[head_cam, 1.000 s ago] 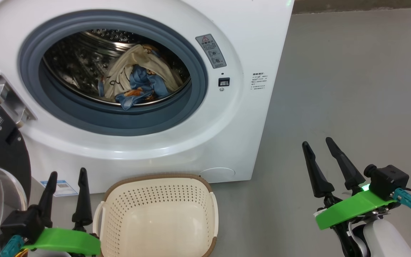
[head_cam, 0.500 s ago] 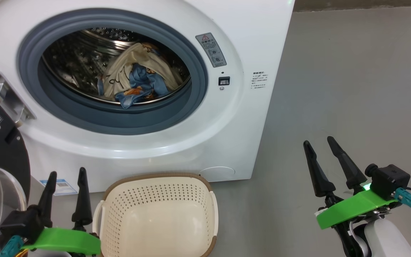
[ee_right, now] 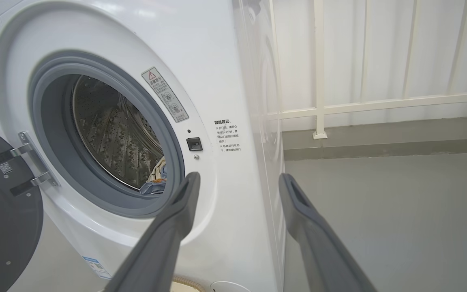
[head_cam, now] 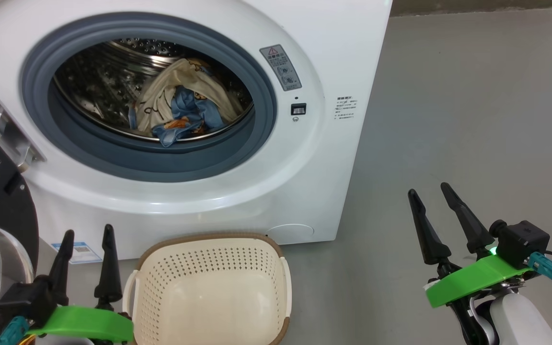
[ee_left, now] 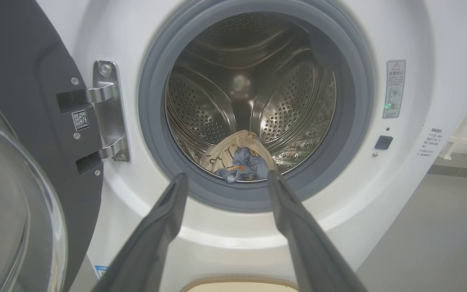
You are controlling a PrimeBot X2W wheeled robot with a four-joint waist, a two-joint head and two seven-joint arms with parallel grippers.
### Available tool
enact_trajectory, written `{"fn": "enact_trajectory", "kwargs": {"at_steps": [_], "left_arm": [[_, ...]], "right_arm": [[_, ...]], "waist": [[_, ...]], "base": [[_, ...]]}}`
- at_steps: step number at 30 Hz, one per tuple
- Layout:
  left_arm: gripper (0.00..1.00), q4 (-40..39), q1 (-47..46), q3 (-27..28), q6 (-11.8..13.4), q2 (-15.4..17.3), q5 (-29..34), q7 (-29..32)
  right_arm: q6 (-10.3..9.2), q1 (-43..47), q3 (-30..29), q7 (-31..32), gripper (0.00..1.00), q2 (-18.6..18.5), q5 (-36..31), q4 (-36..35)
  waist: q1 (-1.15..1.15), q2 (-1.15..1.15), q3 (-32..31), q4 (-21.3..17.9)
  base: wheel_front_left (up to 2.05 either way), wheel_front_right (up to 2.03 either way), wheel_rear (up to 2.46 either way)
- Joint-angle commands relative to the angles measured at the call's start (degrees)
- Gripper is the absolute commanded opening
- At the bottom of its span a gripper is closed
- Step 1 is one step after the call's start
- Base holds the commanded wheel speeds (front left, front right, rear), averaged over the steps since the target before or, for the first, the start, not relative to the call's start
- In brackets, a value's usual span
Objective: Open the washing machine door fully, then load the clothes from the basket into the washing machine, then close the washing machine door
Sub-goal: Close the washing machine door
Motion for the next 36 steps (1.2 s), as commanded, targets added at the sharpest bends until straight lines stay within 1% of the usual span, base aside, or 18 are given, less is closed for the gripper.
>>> {"fn": "enact_trajectory", "kwargs": {"at_steps": [1,15,23,29,36], "left_arm": [[1.0,-1.1,-0.84,2.12,-0.23,0.91,0.11,-0.21],[1.0,-0.61,-0.89,1.23,-0.48,1.21,-0.5,-0.21],[1.0,-0.69,-0.9,1.37,-0.55,1.15,-0.75,-0.21],[1.0,-1.02,-0.67,1.78,-0.58,0.97,-0.44,-0.21],[1.0,-1.66,-0.47,1.5,-0.61,0.96,-0.27,-0.21]], "right_arm": [[0.09,-0.15,0.98,-0.27,1.0,-0.02,-0.2,-1.25],[0.09,-0.14,-0.78,-0.27,1.0,0.83,-2.28,-0.86],[0.09,-0.09,-0.89,-0.27,1.0,0.98,-2.37,-0.75],[0.09,-0.11,-0.67,-0.27,1.0,0.95,-2.19,-0.65],[0.09,-0.08,-0.43,-0.27,1.0,0.84,-1.89,-0.48]], "waist": [[0.0,0.0,-0.03,-0.03],[0.0,0.0,-0.05,-0.32],[0.0,0.0,-0.27,-0.16],[0.0,0.0,-0.47,-0.18],[0.0,0.0,-0.57,-0.33]], "base": [[0.0,0.0,0.0],[0.0,0.0,0.0],[-0.09,0.09,0.0],[-0.86,0.85,0.0],[-1.68,1.68,0.0]]}}
